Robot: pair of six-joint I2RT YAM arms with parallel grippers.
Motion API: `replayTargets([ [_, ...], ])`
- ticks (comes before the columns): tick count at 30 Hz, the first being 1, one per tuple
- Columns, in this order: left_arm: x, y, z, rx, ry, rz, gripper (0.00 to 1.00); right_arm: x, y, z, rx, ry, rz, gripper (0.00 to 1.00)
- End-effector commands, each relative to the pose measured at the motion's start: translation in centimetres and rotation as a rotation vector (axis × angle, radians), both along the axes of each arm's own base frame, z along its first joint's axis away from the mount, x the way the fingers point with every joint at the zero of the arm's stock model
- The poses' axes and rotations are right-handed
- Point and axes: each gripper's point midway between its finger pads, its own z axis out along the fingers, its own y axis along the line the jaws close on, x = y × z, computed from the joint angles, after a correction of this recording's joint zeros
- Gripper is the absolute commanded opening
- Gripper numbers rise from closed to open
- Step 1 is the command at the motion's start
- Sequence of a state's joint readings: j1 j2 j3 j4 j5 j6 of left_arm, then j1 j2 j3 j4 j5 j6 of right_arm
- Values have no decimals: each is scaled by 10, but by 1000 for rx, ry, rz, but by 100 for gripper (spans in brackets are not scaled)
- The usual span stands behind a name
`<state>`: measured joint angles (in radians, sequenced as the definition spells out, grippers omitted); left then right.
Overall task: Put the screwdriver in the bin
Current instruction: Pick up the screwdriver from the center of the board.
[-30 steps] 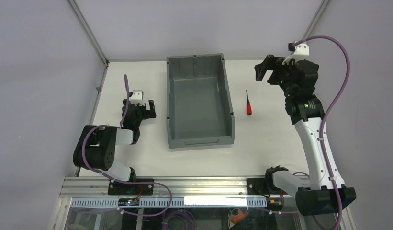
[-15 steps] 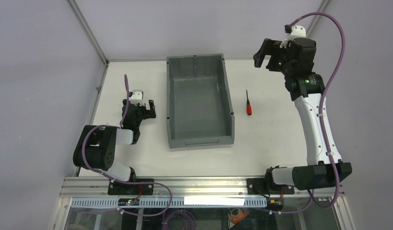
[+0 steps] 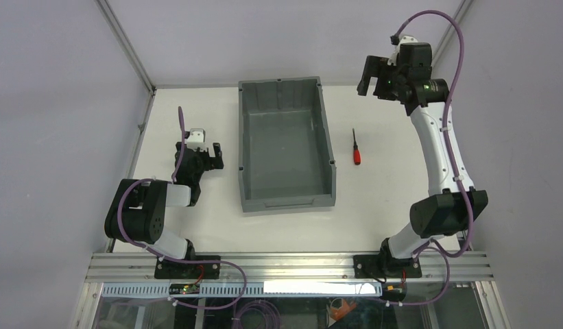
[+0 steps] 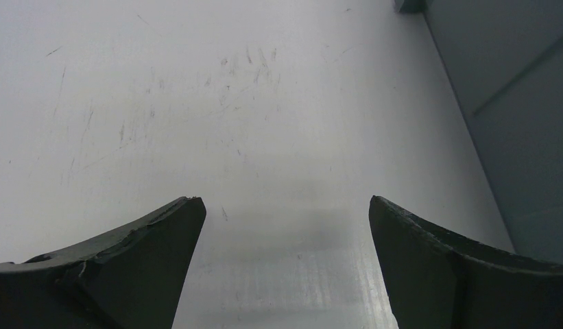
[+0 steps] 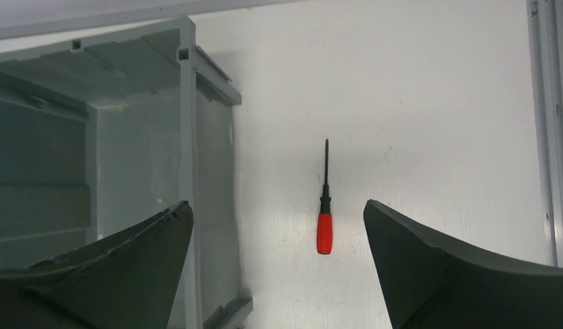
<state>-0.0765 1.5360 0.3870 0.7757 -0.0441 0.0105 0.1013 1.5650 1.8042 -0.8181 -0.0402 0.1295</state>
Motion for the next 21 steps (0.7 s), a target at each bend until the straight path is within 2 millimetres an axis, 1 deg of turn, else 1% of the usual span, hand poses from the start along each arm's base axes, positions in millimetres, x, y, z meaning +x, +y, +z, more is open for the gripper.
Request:
replayTargets([
  [1, 3, 1, 17, -15, -56, -2, 99, 0, -2, -12, -17, 71, 6, 99],
  [8, 3, 1, 17, -16, -55, -2, 99, 7, -1, -60, -32, 218, 11, 99],
  [16, 3, 1, 17, -16, -56, -1, 99, 7, -2, -114, -52, 372, 19, 99],
  [21, 3, 1, 17, -16, -56, -2, 99, 3, -1, -146, -55, 455, 20, 98],
])
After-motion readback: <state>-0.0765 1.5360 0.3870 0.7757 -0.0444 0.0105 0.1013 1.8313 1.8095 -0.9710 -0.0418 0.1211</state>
